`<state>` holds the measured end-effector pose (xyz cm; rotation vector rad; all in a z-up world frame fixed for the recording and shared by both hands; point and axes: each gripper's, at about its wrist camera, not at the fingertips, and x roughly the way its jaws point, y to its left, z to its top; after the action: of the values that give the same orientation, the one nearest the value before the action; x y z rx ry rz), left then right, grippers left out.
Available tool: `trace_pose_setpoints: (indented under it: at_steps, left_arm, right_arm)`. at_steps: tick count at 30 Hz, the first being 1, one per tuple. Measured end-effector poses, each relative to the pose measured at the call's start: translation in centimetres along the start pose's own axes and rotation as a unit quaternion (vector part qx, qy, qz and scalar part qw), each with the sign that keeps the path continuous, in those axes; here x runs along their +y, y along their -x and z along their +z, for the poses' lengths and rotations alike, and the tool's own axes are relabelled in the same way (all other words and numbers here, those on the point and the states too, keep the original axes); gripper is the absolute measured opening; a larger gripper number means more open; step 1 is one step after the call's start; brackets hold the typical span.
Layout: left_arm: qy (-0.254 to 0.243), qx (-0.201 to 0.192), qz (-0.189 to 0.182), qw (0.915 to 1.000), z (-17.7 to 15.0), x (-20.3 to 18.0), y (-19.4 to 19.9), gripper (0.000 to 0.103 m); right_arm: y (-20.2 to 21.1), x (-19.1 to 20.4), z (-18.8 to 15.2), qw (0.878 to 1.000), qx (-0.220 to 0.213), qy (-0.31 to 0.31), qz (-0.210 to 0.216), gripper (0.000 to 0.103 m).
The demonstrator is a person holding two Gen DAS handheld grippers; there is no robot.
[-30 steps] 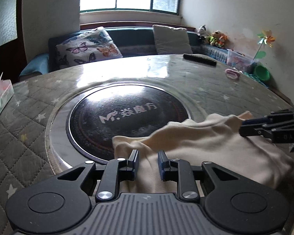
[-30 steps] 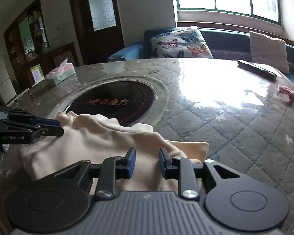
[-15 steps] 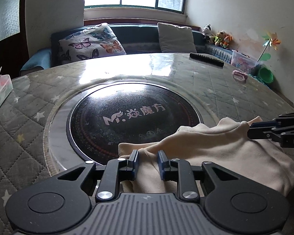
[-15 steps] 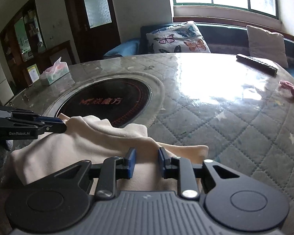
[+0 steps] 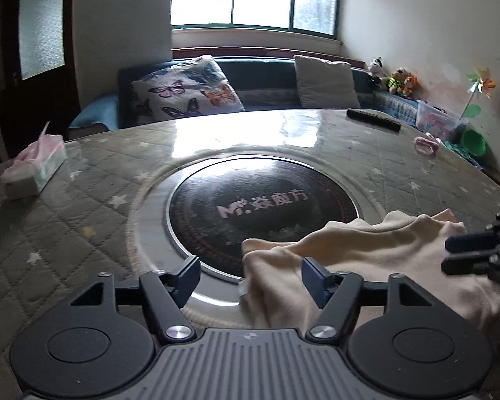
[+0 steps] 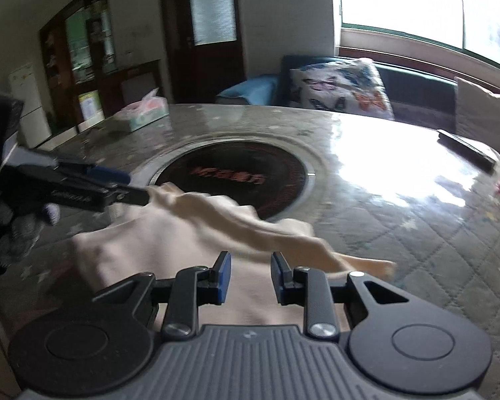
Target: Fold clothes
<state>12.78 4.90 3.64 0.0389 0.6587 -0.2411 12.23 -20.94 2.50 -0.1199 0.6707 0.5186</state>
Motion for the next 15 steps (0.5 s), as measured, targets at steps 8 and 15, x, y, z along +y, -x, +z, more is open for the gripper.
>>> trace_pose_setpoints:
  at_steps: [8, 15]
  left_arm:
    - [0.048, -0.012, 0.014, 0.9987, -0.9, 2.1, 2.0, 0.099]
    - [0.091, -0.003, 0.017, 0.9957, -1.8, 3.7, 2.4, 0.098]
  right_arm:
    - [-1.3, 5.0, -0.2, 0.997, 0.016, 0.062, 0.045, 0.033]
    - [-2.6, 9.8, -0.1, 0.987, 0.023, 0.134, 0.085, 0.038]
